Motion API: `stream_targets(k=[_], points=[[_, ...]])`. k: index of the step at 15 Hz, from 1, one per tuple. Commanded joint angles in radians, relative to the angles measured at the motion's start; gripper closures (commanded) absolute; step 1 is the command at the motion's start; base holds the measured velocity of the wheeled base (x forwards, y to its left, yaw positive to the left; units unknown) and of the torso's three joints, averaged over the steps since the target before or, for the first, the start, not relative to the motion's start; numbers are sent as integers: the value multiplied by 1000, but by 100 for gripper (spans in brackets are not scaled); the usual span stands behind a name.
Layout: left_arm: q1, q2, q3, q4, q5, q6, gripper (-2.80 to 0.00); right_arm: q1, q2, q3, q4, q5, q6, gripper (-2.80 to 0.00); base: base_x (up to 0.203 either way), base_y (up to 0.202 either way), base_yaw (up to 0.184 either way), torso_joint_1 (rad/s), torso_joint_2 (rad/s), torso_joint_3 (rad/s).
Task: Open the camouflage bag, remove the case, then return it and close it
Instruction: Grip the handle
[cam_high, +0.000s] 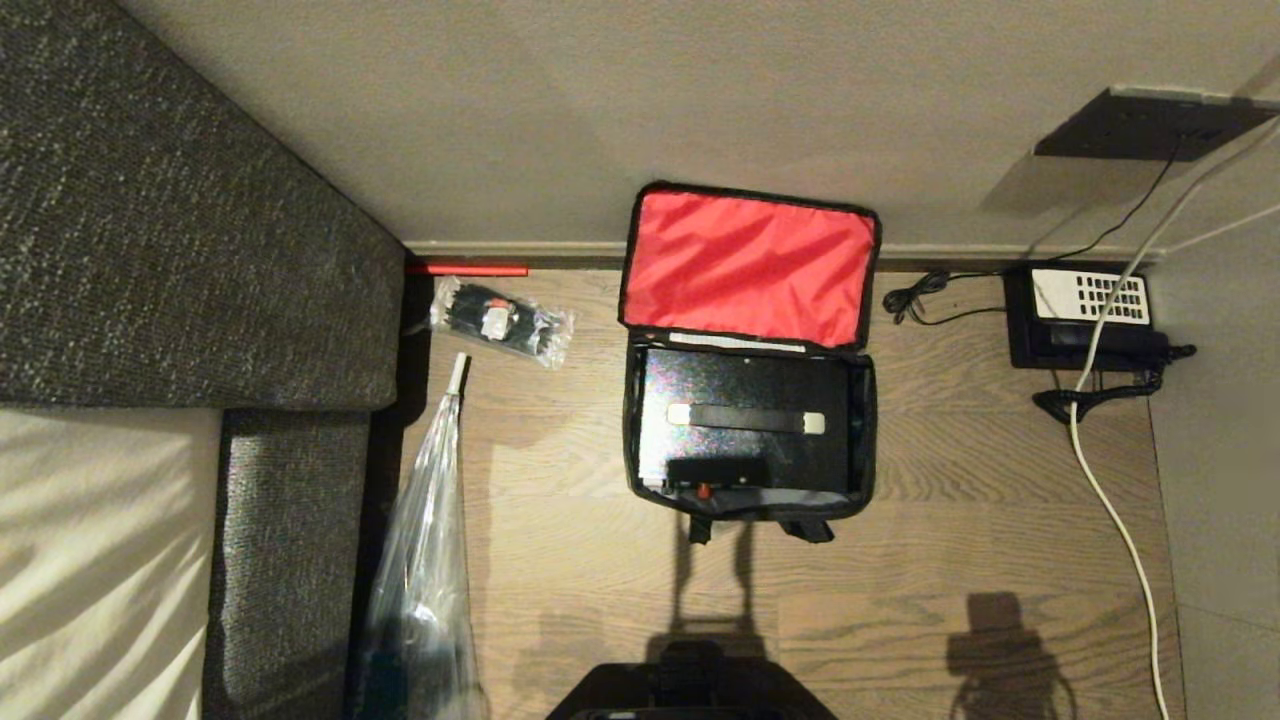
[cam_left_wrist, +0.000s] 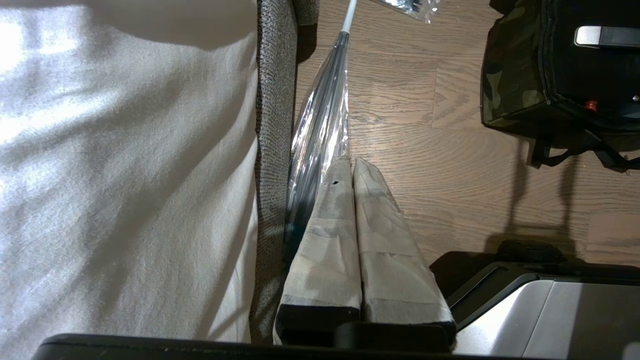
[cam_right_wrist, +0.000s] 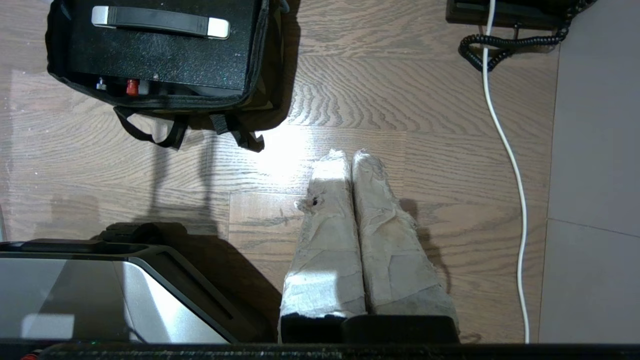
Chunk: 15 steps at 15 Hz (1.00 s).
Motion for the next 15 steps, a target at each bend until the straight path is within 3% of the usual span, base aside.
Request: stream_targets(k=[1, 15], points=[[0, 0, 0, -1, 1, 0, 0, 0, 4, 0, 0, 1, -1, 0, 0, 0, 0, 0, 0, 0], [0, 0, 0, -1, 1, 6, 0, 0, 4, 0, 0, 1, -1, 0, 0, 0, 0, 0, 0, 3]])
